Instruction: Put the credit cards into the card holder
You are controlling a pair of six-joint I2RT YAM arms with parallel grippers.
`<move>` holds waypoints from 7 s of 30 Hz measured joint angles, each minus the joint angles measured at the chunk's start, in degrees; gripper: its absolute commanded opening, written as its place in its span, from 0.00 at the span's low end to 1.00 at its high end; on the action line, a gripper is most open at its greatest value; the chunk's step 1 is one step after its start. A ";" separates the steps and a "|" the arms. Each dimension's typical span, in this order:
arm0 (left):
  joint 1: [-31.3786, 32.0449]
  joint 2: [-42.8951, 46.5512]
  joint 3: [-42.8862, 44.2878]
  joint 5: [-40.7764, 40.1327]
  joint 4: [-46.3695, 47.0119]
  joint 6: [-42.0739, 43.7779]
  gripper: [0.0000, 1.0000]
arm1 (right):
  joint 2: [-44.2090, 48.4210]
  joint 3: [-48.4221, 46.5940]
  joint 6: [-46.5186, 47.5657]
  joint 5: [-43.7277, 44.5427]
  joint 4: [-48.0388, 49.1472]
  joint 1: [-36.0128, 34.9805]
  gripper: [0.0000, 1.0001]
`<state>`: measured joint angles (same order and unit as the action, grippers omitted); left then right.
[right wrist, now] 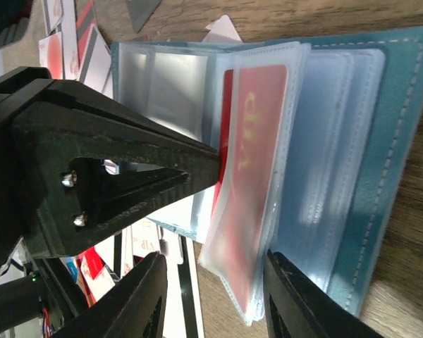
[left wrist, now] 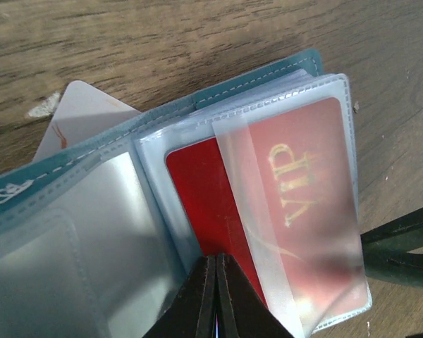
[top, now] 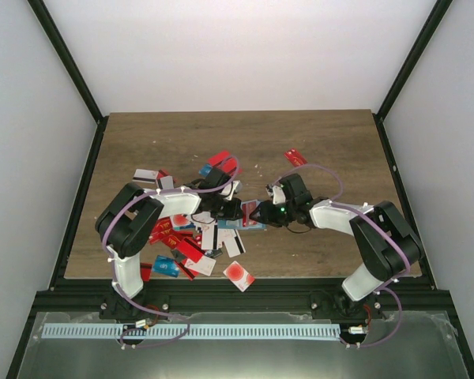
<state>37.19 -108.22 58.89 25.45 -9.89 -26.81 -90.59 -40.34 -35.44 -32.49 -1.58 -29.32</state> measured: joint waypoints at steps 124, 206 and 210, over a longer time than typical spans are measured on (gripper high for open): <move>19.85 31.36 -36.39 -9.03 12.35 -14.32 0.19 | 13.62 30.12 -53.62 22.16 26.34 -40.70 0.18; -7.06 32.61 -15.30 17.79 42.62 -27.36 0.04 | 22.75 3.41 -21.11 -9.03 28.52 9.86 0.55; -7.06 34.14 -14.95 20.31 38.18 -24.48 0.04 | 22.43 -1.01 -13.66 -16.44 21.44 12.63 0.56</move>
<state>30.13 -74.08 43.94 45.76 28.29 -51.29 -68.16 -41.34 -49.10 -48.93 19.86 -16.69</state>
